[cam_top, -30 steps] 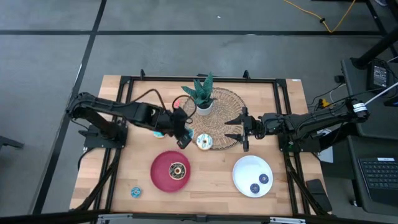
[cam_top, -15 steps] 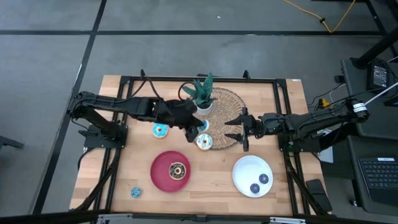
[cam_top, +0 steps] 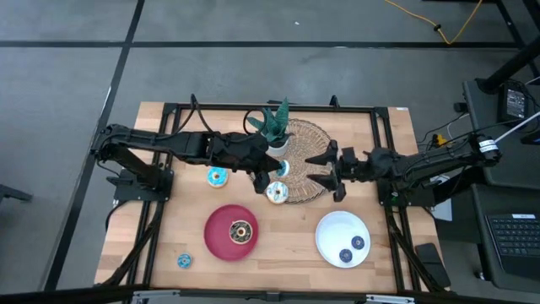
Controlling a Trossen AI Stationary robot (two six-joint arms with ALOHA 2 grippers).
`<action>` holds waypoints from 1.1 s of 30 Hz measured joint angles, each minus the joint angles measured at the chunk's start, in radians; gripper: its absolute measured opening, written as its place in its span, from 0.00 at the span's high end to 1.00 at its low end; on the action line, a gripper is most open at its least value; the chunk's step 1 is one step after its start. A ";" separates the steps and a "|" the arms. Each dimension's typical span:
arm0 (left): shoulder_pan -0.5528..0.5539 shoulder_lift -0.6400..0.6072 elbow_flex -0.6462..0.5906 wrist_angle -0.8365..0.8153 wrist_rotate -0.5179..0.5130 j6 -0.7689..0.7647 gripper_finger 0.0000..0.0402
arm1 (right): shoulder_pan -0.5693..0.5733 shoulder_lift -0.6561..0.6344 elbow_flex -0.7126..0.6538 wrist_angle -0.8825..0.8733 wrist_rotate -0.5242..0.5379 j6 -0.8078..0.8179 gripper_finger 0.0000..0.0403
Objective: Pick & Place donuts
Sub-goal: Put the top blue donut on the white plate
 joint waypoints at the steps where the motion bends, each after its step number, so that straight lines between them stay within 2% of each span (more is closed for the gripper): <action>1: 0.000 0.000 0.000 0.000 -0.001 0.002 0.98 | 0.000 0.000 0.000 0.012 0.000 0.037 0.38; 5: 0.000 0.000 0.000 0.000 -0.007 0.004 0.98 | 0.000 0.000 0.000 0.023 0.000 0.150 0.38; 10: -0.001 0.000 0.000 0.013 -0.062 0.007 0.98 | 0.000 0.001 0.000 0.023 0.015 0.204 0.38; 14: -0.004 0.000 0.000 0.052 -0.101 0.027 0.98 | 0.008 0.026 0.016 0.020 0.087 0.249 0.38; 18: -0.015 0.000 0.000 0.059 -0.164 0.033 0.98 | 0.032 0.089 0.090 0.023 0.139 0.201 0.38; 25: -0.040 0.000 0.000 0.063 -0.284 0.056 0.98 | 0.041 0.225 0.254 -0.010 0.157 0.085 0.38; 33: -0.077 0.000 0.000 0.068 -0.392 0.073 0.98 | 0.041 0.289 0.334 -0.060 0.249 0.023 0.38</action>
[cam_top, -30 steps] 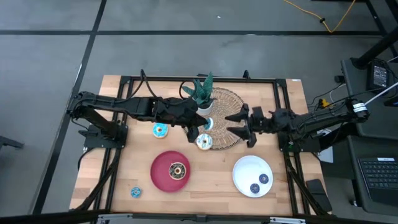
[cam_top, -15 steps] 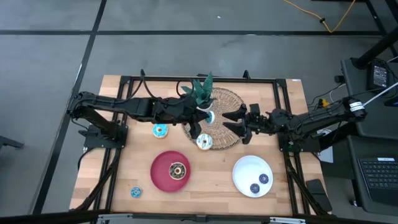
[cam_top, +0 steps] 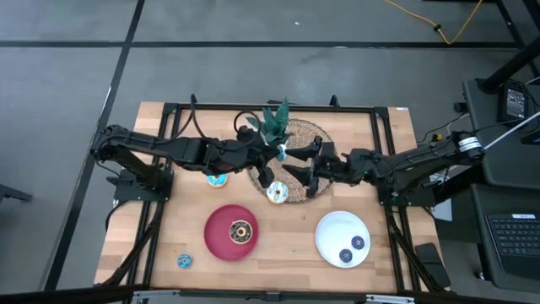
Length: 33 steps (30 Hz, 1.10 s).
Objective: Pick & Place donuts
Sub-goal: Put the top blue donut on the white plate
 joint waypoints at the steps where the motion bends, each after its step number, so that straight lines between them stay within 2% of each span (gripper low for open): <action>1: -0.006 0.000 0.000 0.000 -0.017 0.000 0.98 | 0.000 0.000 0.001 0.000 0.006 -0.002 0.38; 6: -0.034 0.000 0.000 0.005 -0.095 -0.011 0.98 | 0.005 0.000 0.021 -0.004 0.054 -0.028 0.38; 12: -0.070 0.000 0.000 0.007 -0.172 -0.021 0.98 | 0.029 0.000 0.027 -0.005 0.195 -0.050 0.38; 20: -0.098 0.000 0.000 0.004 -0.273 -0.021 0.98 | 0.033 0.022 0.027 -0.012 0.196 0.032 0.38; 33: -0.096 0.000 0.000 0.003 -0.270 -0.009 0.98 | 0.036 0.057 0.027 0.002 0.197 0.056 0.38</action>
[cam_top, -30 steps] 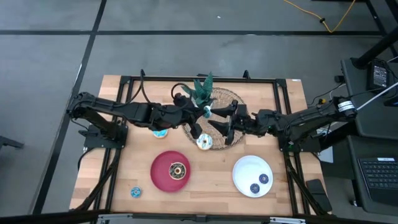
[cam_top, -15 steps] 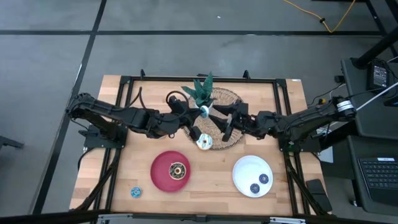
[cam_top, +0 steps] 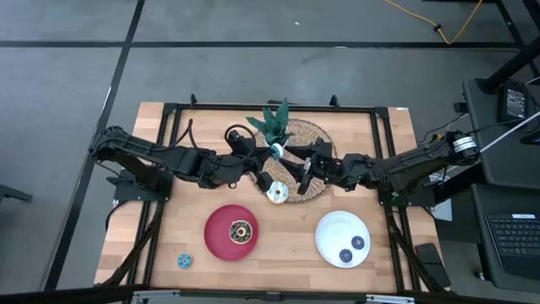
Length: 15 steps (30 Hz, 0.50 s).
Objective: Pick & Place donuts
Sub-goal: Put the top blue donut on the white plate
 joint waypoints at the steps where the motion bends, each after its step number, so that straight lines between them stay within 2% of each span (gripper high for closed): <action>1: 0.000 0.000 0.000 0.000 0.000 0.003 0.98 | 0.000 0.000 0.000 0.004 0.000 0.000 0.38; 15: 0.000 0.000 0.000 0.000 -0.007 0.014 0.98 | 0.000 -0.001 0.000 0.031 -0.003 0.027 0.50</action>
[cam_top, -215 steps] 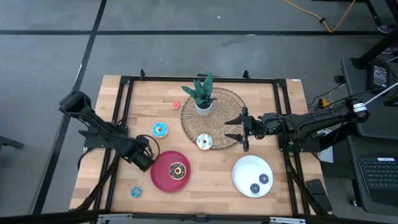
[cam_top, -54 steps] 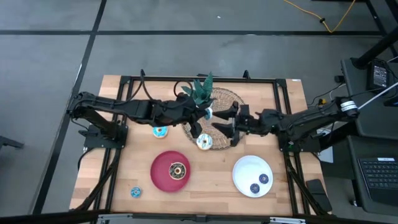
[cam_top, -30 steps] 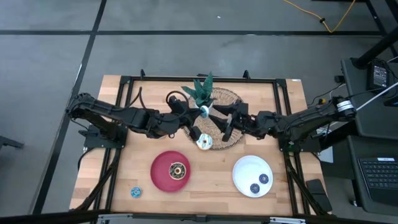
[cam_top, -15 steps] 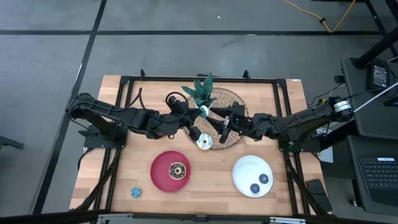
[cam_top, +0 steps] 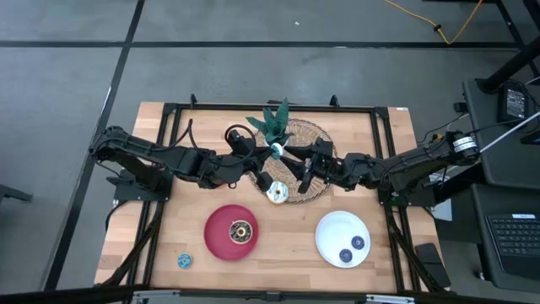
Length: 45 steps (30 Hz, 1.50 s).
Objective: Pick & Place donuts
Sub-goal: Put the top blue donut on the white plate
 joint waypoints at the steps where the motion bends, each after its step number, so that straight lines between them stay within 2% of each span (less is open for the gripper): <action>1: 0.000 0.000 0.000 0.000 0.000 0.000 0.98 | 0.000 0.000 0.000 0.000 -0.001 0.000 0.50; 11: 0.000 0.000 0.000 0.000 -0.011 0.003 0.98 | 0.000 0.016 0.010 0.026 0.000 0.002 0.50; 19: 0.000 0.000 0.000 -0.001 -0.018 0.003 0.98 | 0.000 0.079 0.116 -0.092 0.008 -0.074 0.50; 33: 0.000 0.000 0.000 -0.001 -0.024 0.003 0.98 | 0.000 0.079 0.129 -0.104 0.010 -0.081 0.51; 37: 0.000 0.000 0.000 -0.001 -0.024 0.003 0.98 | 0.000 0.079 0.129 -0.105 0.010 -0.075 0.58; 45: 0.000 -0.004 0.000 -0.009 0.019 0.002 0.93 | 0.003 0.077 0.129 -0.110 0.022 0.006 0.85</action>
